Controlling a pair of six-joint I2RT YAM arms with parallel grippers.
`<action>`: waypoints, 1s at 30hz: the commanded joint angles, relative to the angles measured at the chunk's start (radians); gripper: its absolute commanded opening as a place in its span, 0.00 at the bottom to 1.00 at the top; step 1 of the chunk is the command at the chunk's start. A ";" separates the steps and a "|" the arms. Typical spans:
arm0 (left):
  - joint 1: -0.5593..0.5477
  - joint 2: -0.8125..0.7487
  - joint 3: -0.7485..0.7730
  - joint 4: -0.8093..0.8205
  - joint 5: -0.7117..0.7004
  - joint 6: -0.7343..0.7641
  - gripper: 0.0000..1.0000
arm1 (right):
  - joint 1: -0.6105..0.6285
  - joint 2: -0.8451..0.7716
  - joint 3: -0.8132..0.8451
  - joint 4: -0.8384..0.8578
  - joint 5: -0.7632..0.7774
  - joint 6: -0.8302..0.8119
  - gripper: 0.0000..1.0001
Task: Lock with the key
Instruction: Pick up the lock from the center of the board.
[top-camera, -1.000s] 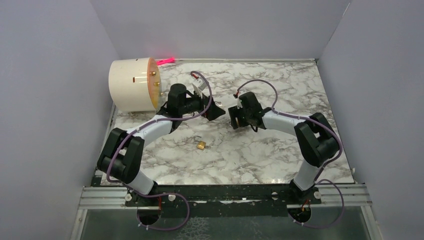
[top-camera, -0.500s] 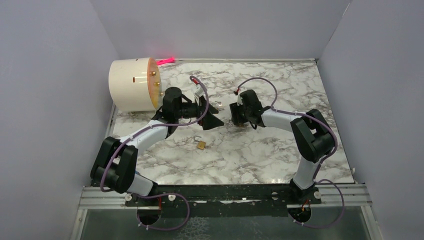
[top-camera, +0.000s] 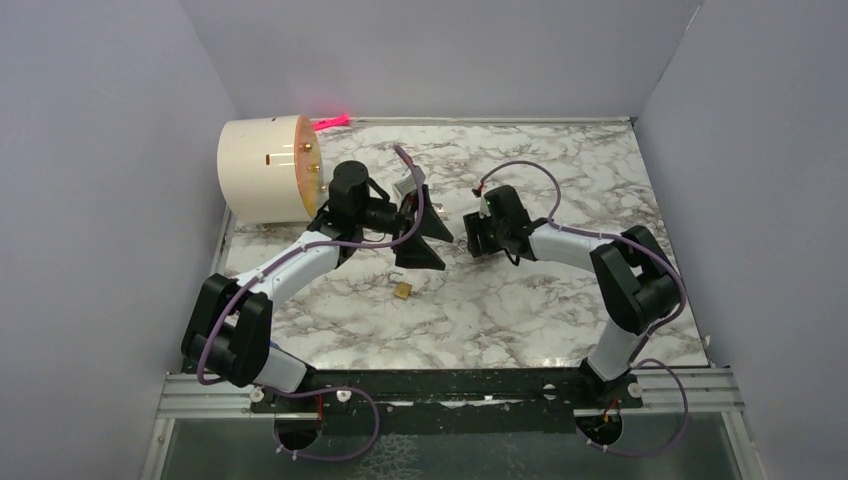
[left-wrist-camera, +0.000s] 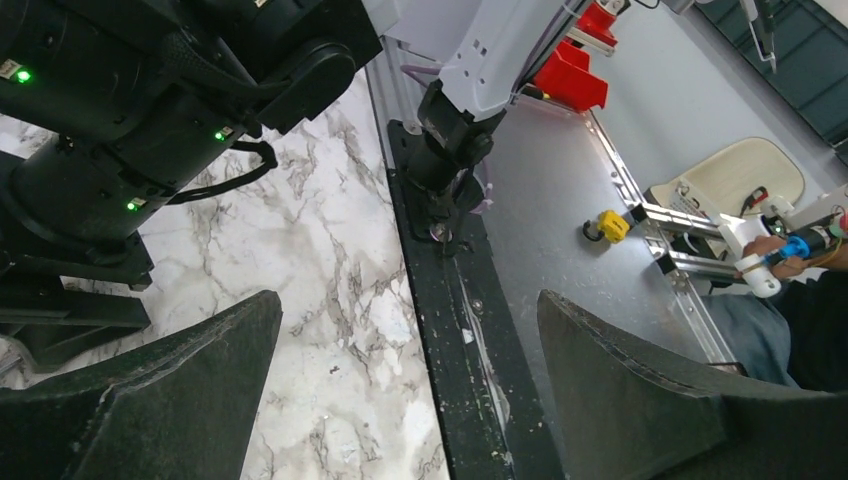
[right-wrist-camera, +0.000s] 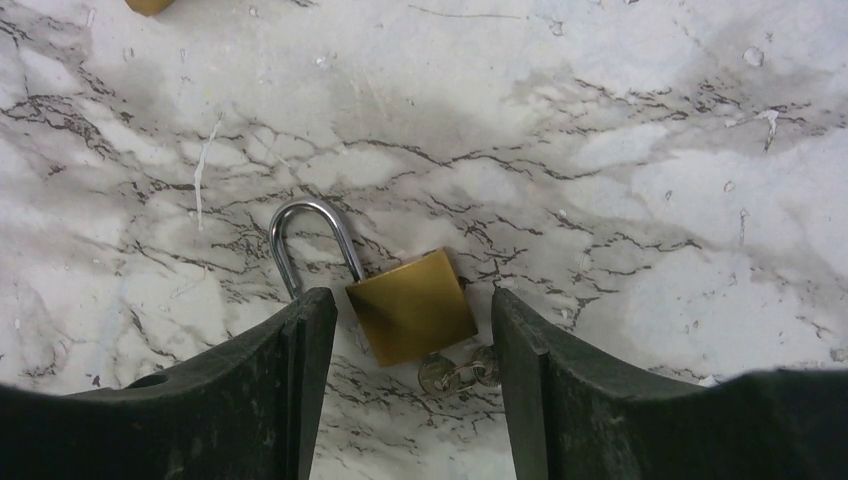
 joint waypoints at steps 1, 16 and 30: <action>-0.021 -0.014 0.015 0.008 0.043 -0.016 0.98 | -0.003 -0.043 -0.050 -0.045 0.021 0.015 0.64; -0.038 -0.059 -0.064 0.008 -0.384 -0.014 0.98 | 0.000 -0.005 -0.037 -0.044 0.053 -0.021 0.55; -0.038 -0.125 -0.158 -0.005 -0.563 0.006 0.98 | 0.042 -0.002 -0.017 -0.078 0.061 -0.022 0.19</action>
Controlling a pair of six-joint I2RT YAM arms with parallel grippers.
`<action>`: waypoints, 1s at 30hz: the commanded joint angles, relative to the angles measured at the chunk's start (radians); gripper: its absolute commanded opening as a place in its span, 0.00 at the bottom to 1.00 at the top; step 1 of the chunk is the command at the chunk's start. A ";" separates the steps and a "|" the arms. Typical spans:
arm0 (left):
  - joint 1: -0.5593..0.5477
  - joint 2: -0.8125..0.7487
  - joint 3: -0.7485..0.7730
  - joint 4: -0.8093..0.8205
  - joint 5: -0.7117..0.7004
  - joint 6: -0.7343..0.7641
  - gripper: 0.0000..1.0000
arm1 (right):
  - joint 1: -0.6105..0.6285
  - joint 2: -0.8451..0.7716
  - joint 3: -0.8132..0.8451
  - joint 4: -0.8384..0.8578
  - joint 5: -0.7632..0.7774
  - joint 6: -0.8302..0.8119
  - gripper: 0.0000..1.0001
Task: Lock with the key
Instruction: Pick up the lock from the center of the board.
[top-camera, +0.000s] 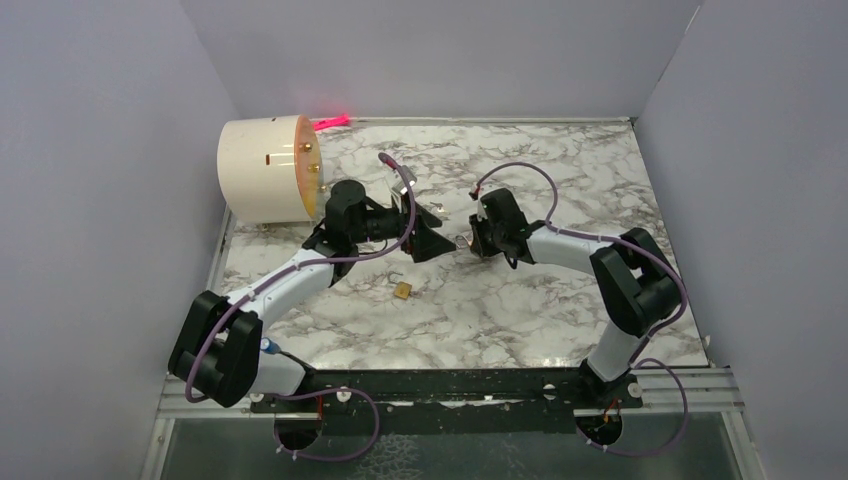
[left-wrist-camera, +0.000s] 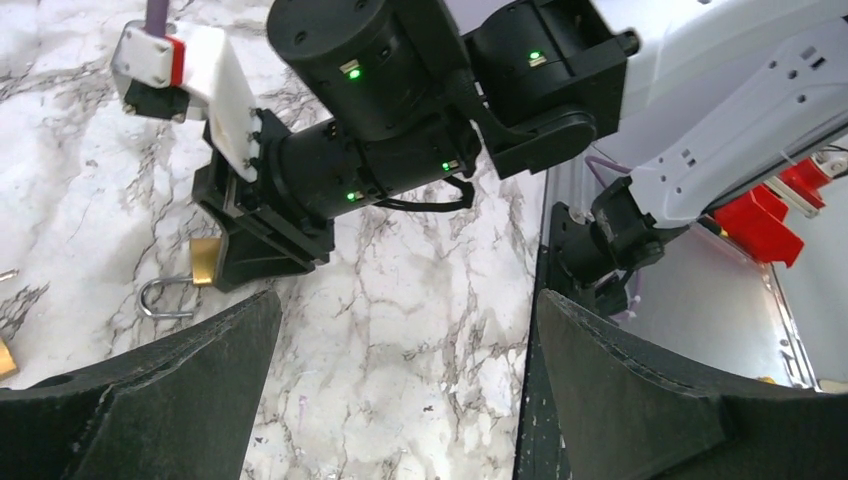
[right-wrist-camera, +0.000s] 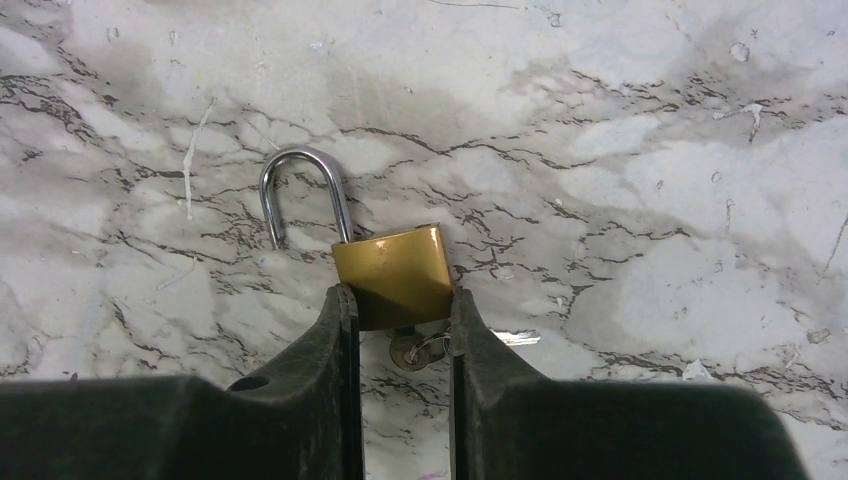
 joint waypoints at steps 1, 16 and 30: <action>-0.001 -0.028 -0.037 -0.004 -0.081 0.019 0.98 | 0.012 -0.001 -0.002 -0.068 -0.006 0.023 0.17; 0.040 -0.122 -0.069 -0.030 -0.100 0.067 0.91 | -0.040 -0.193 0.026 -0.058 -0.508 0.100 0.13; 0.198 0.010 0.062 -0.038 0.310 -0.202 0.82 | -0.096 -0.363 0.080 -0.165 -0.738 0.073 0.15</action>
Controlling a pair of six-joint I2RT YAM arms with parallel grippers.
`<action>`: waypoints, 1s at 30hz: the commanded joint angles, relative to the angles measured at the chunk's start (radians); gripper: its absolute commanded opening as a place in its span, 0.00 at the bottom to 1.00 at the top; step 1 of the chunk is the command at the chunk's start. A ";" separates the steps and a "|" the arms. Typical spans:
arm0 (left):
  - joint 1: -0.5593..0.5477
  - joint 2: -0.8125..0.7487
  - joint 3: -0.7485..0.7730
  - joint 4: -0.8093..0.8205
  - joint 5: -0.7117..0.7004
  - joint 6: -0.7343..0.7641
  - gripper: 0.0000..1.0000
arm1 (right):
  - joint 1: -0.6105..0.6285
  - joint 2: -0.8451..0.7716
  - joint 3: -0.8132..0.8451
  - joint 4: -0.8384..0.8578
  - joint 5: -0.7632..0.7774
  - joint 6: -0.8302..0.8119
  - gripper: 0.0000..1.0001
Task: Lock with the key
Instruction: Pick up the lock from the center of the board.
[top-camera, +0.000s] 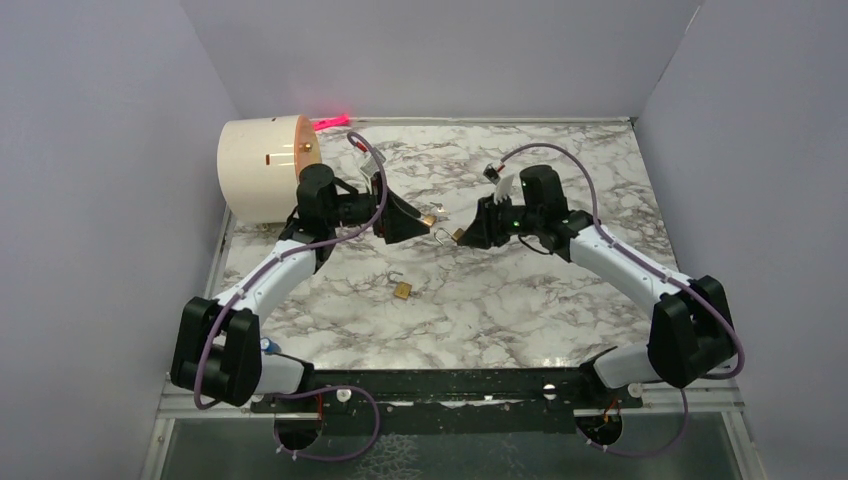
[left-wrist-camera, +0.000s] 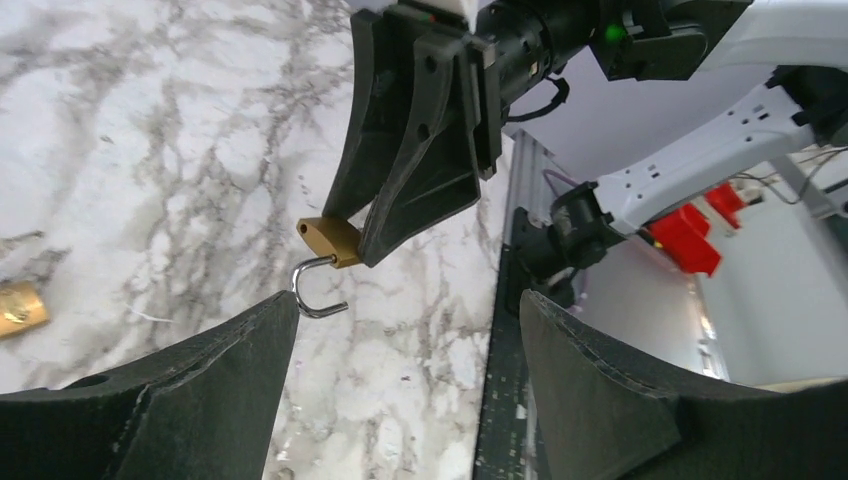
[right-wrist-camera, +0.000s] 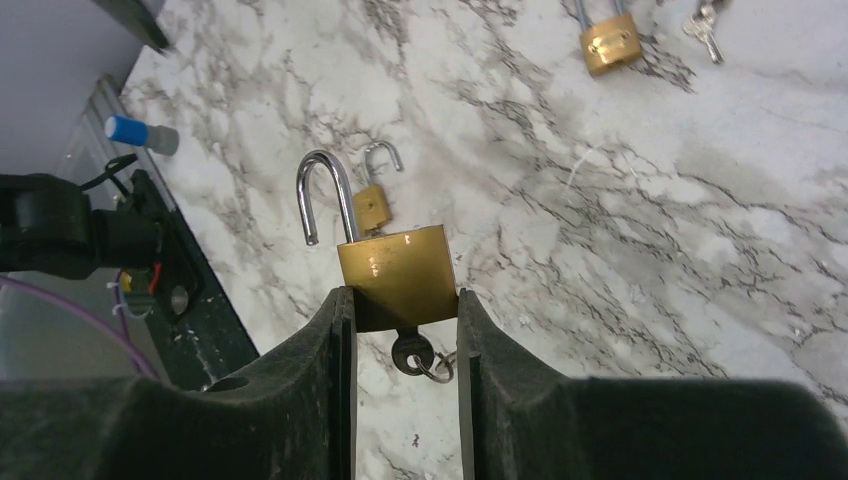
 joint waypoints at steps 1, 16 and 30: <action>0.001 0.047 0.034 0.003 0.121 -0.117 0.82 | 0.001 -0.055 0.070 -0.057 -0.112 -0.043 0.15; -0.017 0.100 0.051 -0.014 0.100 -0.154 0.73 | 0.002 -0.077 0.113 -0.103 -0.169 -0.082 0.16; -0.116 0.195 0.129 -0.209 0.009 0.018 0.49 | 0.003 -0.087 0.106 -0.098 -0.173 -0.082 0.16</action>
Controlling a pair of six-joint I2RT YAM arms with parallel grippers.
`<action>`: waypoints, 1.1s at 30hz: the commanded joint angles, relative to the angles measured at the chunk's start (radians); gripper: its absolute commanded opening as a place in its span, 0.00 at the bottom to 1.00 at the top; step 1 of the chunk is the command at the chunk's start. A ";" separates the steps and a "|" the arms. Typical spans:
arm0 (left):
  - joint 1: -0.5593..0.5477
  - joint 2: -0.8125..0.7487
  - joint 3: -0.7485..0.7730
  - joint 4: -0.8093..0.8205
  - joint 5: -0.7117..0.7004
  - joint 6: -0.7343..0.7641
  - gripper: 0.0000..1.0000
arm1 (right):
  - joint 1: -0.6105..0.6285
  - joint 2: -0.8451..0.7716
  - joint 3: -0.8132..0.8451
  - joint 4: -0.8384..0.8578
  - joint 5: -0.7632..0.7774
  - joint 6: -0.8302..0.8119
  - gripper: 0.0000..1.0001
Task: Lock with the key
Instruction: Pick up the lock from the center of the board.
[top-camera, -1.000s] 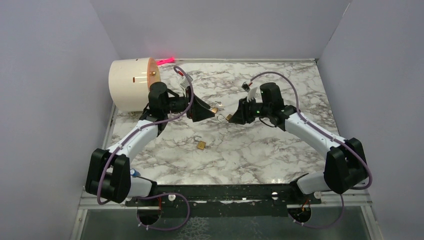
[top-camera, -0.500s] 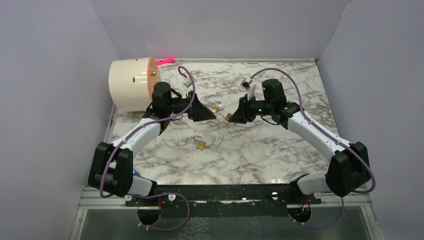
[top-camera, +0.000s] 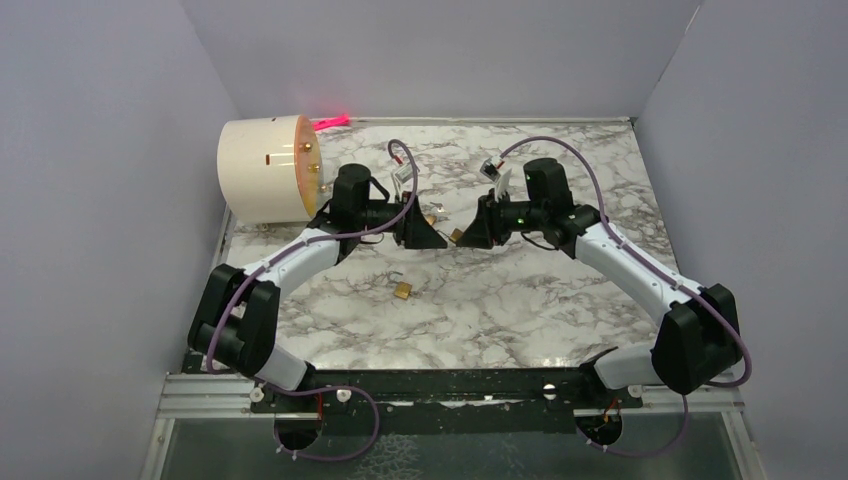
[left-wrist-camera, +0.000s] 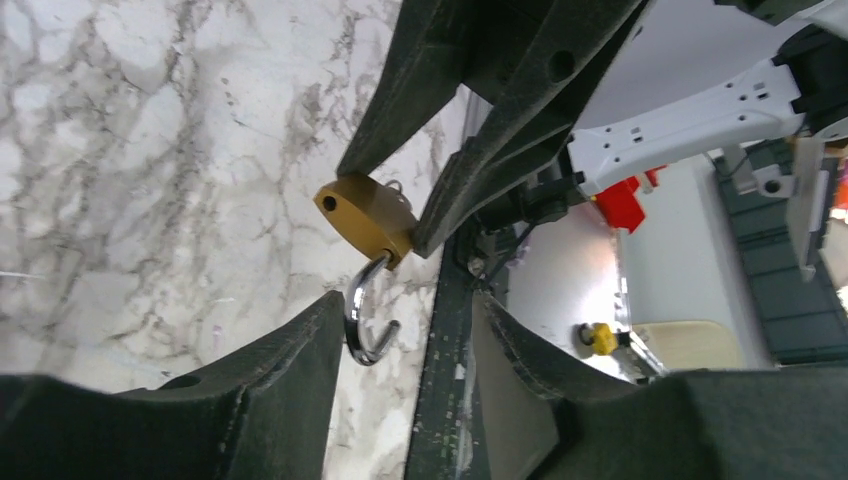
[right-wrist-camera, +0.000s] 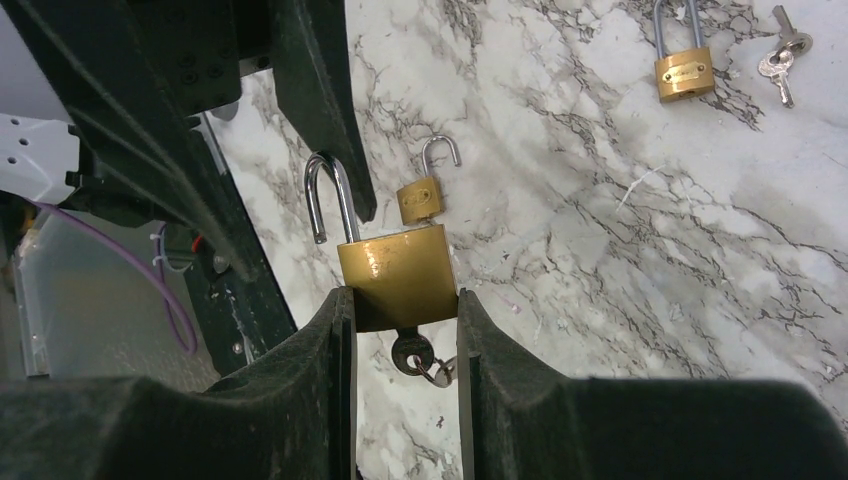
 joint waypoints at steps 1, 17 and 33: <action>-0.003 0.016 0.058 -0.101 -0.037 0.100 0.45 | 0.003 -0.040 0.027 0.004 -0.034 -0.011 0.16; -0.002 0.031 0.075 -0.147 -0.042 0.132 0.25 | 0.003 -0.037 0.017 0.003 -0.039 -0.016 0.16; 0.040 -0.015 0.069 -0.105 -0.067 0.100 0.51 | 0.003 -0.025 0.010 0.000 -0.048 -0.017 0.16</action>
